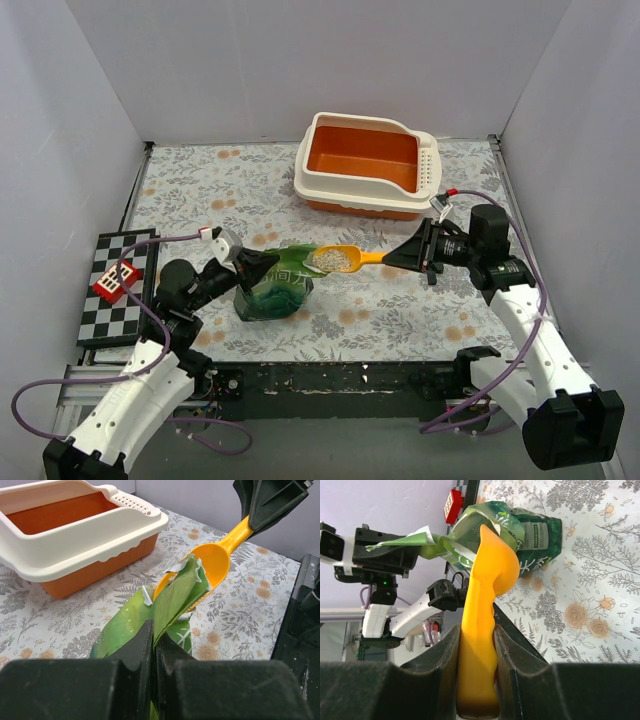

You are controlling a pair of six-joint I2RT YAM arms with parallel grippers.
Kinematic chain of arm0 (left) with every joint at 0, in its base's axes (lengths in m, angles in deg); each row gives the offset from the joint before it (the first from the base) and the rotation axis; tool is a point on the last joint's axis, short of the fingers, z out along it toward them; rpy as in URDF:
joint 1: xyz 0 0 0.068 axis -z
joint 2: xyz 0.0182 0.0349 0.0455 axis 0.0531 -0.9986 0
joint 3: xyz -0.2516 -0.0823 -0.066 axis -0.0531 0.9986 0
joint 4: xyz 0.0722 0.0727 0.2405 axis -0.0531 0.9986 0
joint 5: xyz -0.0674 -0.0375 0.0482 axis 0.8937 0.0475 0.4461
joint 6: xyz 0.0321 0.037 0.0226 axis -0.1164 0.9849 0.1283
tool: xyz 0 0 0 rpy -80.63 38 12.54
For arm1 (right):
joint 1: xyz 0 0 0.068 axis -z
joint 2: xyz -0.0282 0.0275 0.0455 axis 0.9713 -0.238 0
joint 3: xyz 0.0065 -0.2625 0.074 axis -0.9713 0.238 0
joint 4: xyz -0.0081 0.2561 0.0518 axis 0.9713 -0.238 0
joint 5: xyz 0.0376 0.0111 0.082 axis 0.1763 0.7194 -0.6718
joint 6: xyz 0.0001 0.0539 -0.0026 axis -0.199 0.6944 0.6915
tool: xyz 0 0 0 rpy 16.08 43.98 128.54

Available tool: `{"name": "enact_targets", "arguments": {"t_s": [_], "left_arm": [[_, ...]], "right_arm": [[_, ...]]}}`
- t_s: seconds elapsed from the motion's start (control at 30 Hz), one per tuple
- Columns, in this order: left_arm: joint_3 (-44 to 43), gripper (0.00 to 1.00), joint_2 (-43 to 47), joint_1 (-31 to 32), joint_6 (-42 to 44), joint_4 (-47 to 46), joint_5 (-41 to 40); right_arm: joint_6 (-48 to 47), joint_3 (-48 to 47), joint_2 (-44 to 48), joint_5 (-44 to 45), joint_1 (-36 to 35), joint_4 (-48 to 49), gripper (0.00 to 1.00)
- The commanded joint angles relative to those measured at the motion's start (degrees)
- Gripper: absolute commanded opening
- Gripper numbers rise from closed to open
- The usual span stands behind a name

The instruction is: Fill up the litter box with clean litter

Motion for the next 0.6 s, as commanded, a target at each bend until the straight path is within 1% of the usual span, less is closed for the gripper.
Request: {"name": "enact_targets", "arguments": {"t_s": [0.0,0.33,0.43,0.57], "left_arm": [[1.81,0.0,0.96,-0.09,-0.65,0.83,-3.36],[2.43,0.0,5.09,0.0,-0.74,0.83,-10.65],[2.52,0.0,6.06,0.09,-0.65,0.83,-11.18],[2.96,0.0,7.11,0.88,-0.39,1.27,-11.7]], "right_arm": [[5.38,0.87,2.48,-2.79,0.11,4.75,0.01],[12.6,2.27,5.47,-1.56,0.11,10.48,0.01],[13.21,2.54,5.99,-0.6,0.11,10.91,0.01],[16.99,3.68,7.57,0.9,0.11,14.43,0.01]]}}
